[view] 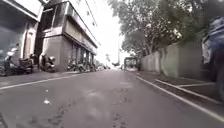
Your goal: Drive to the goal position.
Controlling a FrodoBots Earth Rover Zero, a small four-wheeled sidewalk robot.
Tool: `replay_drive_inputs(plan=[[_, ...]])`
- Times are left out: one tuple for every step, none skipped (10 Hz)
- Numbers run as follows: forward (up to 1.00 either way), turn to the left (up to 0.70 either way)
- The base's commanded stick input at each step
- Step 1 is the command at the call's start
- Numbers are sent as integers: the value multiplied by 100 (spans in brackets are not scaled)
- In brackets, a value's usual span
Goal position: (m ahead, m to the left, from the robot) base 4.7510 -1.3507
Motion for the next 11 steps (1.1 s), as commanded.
replay_drive_inputs(plan=[[70,0],[70,9],[70,14],[70,14],[70,11],[70,0],[70,0],[70,0],[70,0],[70,0],[70,0]])
